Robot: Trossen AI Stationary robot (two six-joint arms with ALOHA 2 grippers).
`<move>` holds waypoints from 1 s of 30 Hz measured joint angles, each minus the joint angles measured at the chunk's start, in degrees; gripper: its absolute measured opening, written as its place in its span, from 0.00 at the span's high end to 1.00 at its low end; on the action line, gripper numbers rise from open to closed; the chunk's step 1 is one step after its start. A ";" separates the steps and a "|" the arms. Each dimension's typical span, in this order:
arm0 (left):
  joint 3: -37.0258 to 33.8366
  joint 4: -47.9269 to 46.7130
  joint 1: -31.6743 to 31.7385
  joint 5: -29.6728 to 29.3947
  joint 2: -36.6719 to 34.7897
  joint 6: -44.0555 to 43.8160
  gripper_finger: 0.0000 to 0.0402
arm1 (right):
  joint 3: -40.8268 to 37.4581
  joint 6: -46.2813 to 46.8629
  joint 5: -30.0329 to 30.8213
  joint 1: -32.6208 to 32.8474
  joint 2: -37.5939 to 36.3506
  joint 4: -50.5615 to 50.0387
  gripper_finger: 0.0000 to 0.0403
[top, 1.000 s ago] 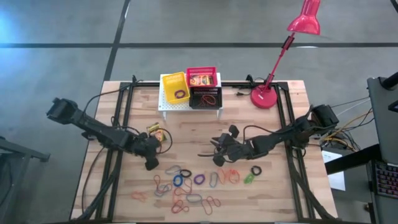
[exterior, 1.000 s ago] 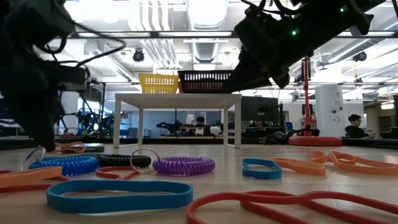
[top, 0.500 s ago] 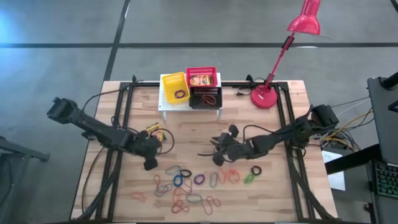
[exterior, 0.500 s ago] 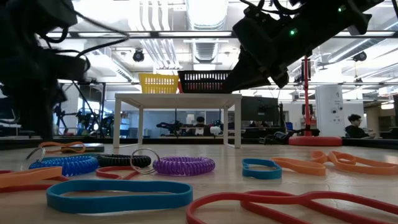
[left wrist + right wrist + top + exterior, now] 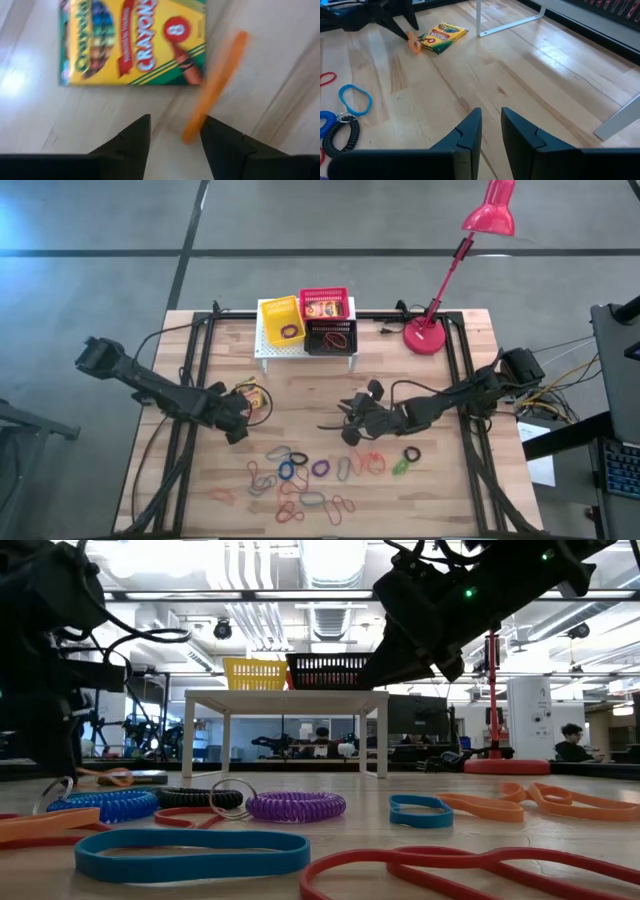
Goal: Pick & Place Office Desk Supplies
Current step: Put the orange rubber band into the black bin on the shelf
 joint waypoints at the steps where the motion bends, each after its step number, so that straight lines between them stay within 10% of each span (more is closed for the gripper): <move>1: -0.58 1.34 0.00 -0.14 -0.06 1.56 0.55 | 0.00 0.00 0.00 0.00 0.00 0.00 0.83; 6: -1.75 6.70 -0.02 -0.06 -0.11 5.78 0.62 | 0.00 0.00 0.02 0.00 0.00 0.00 0.83; 13: -0.80 7.09 0.00 5.72 -0.04 8.59 0.97 | 0.00 0.01 0.02 0.00 0.01 0.00 0.83; 22: 7.17 9.33 -0.60 13.94 0.04 11.01 0.99 | -0.02 -7.72 -3.88 0.00 0.02 -0.03 0.83; 30: 6.96 35.16 -0.50 11.95 0.07 25.58 1.00 | -0.15 -6.86 -8.72 -0.02 0.04 4.92 0.83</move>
